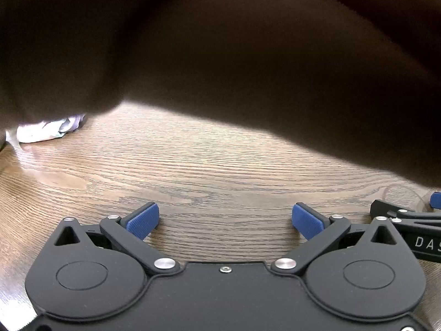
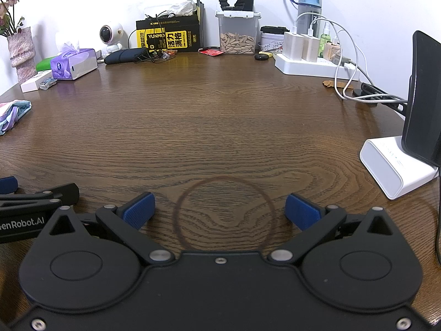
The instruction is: Fold clothes
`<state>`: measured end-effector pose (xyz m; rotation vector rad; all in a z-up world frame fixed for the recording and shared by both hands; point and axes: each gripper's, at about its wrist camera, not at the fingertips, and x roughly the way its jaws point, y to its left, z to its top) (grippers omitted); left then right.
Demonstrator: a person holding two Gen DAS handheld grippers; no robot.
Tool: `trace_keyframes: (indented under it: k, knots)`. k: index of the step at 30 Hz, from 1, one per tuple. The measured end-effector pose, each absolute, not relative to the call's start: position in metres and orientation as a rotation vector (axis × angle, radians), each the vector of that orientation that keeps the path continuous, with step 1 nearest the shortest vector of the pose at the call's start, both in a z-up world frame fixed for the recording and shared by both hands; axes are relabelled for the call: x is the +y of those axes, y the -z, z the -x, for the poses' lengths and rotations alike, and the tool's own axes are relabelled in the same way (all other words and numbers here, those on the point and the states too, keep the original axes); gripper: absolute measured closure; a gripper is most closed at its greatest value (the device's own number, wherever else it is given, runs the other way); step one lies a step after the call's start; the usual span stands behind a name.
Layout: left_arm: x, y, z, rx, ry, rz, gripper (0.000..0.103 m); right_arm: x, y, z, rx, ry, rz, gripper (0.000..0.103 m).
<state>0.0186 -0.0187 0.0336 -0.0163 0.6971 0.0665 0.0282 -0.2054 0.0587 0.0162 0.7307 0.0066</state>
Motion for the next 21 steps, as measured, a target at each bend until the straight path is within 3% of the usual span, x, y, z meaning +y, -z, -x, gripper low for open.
trace_keyframes:
  k: [21]
  knots:
    - [-0.0223,-0.03,-0.0192,0.697,-0.068,0.015,0.0,-0.2051,-0.0588,-0.0282,0.731,-0.006,-0.016,0.0]
